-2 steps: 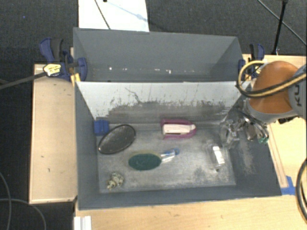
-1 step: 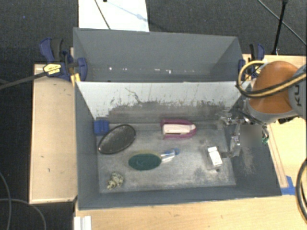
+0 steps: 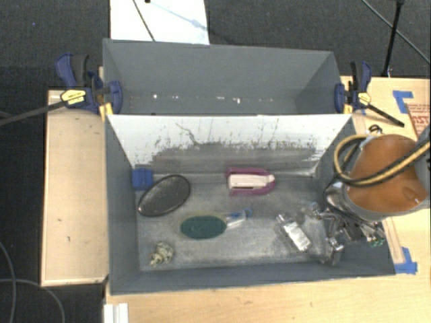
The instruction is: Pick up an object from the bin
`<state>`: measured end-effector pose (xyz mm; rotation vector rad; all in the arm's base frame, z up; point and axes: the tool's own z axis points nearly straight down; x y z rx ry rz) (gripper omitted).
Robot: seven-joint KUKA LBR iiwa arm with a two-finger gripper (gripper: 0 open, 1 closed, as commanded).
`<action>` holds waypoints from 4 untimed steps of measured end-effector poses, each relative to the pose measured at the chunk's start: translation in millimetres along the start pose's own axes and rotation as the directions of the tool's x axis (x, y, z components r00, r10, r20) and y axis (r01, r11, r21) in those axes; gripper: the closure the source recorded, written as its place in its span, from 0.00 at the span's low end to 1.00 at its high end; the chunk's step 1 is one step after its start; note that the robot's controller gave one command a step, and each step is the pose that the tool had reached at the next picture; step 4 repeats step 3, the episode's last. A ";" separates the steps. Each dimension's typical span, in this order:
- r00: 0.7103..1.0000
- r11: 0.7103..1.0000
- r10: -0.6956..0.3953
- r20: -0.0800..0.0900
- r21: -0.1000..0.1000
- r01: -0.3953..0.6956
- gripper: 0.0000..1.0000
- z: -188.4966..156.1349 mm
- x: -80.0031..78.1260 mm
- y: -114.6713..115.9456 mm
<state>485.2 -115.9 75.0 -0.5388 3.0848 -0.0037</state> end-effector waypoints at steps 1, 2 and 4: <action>0.989 0.989 -0.148 0.007 0.003 0.148 0.00 2.2 -12.1 43.3; 0.989 0.989 -0.151 -0.005 -0.004 0.151 1.00 4.8 -7.8 44.5; 0.994 0.994 -0.109 0.002 0.001 0.109 1.00 -195.8 -52.8 39.2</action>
Offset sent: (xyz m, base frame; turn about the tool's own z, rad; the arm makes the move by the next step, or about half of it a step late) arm -0.0084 0.0442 -0.0050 -0.1495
